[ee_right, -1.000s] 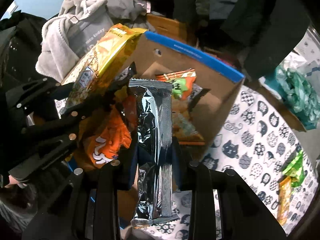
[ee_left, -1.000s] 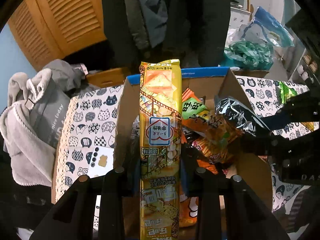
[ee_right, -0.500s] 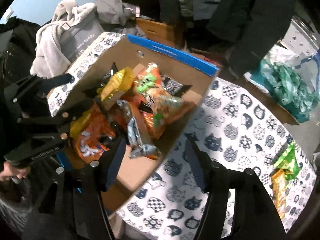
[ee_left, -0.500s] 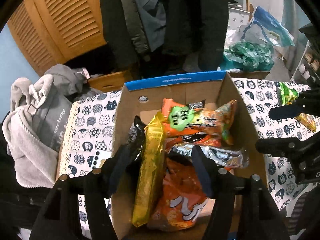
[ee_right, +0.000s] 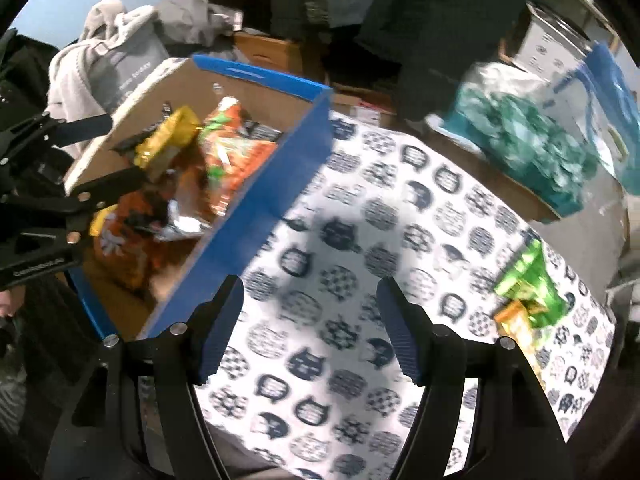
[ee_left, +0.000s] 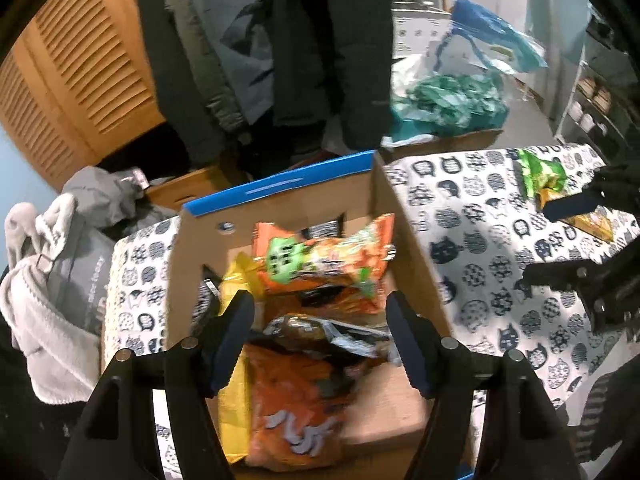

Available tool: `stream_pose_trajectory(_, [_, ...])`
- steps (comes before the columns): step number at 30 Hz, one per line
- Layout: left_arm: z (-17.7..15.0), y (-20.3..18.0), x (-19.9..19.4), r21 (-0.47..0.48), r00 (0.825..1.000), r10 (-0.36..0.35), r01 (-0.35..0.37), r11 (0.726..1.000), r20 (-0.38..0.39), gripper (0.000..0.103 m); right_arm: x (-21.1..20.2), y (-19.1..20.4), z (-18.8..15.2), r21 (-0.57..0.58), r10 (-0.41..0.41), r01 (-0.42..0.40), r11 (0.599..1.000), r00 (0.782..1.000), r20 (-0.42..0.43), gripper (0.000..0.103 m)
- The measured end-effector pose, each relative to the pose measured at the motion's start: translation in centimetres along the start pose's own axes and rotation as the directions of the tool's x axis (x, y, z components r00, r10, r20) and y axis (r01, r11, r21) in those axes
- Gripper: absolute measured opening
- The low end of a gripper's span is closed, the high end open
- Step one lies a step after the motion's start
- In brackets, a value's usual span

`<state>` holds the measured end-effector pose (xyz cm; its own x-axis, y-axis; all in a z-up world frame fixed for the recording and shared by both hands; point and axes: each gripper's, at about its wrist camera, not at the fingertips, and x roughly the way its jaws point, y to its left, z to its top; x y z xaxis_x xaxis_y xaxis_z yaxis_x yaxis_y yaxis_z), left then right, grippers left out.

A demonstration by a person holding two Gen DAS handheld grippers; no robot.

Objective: Organize snacks
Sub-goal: 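Move both tools from the box back to the green bag and yellow bar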

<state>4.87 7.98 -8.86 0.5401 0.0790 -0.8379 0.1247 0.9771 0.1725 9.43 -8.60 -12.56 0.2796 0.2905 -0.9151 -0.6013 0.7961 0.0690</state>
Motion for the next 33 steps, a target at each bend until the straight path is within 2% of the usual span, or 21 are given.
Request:
stream_pose_trajectory(9, [1.1,-4.1,0.6,0.018,0.995,-0.094,0.094,0.995,-0.04,0.07,-0.6,-6.7,-2.8,0.098,-0.047,0.047,0.994,0.999,0.001,0.069])
stream_pose_trajectory(13, [1.6,-6.1,1.2,0.043,0.995,-0.084,0.087,0.995,-0.053,0.075,-0.5,-9.6,-3.9,0.125,-0.061,0.063,0.99,0.998,-0.016,0.07])
stream_pose_trajectory(21, [2.6,-9.8,2.3,0.117,0.994,-0.083,0.091,0.989,-0.076,0.075,0.6,-15.4,-6.7,0.152,-0.114,0.121,0.981,0.992,-0.054,0.071])
stream_pose_trajectory(28, [3.4,-13.7,3.7,0.181,0.99,-0.102,0.119,0.976,-0.101,0.075,2.2,-20.7,-9.1,0.145,-0.163,0.174,0.974,0.983,-0.088,0.071])
stream_pose_trajectory(33, [4.1,-15.9,5.4,0.193,0.984,-0.129,0.151,0.969,-0.123,0.075,3.4,-23.1,-10.5,0.146,-0.159,0.173,0.974,0.982,-0.103,0.071])
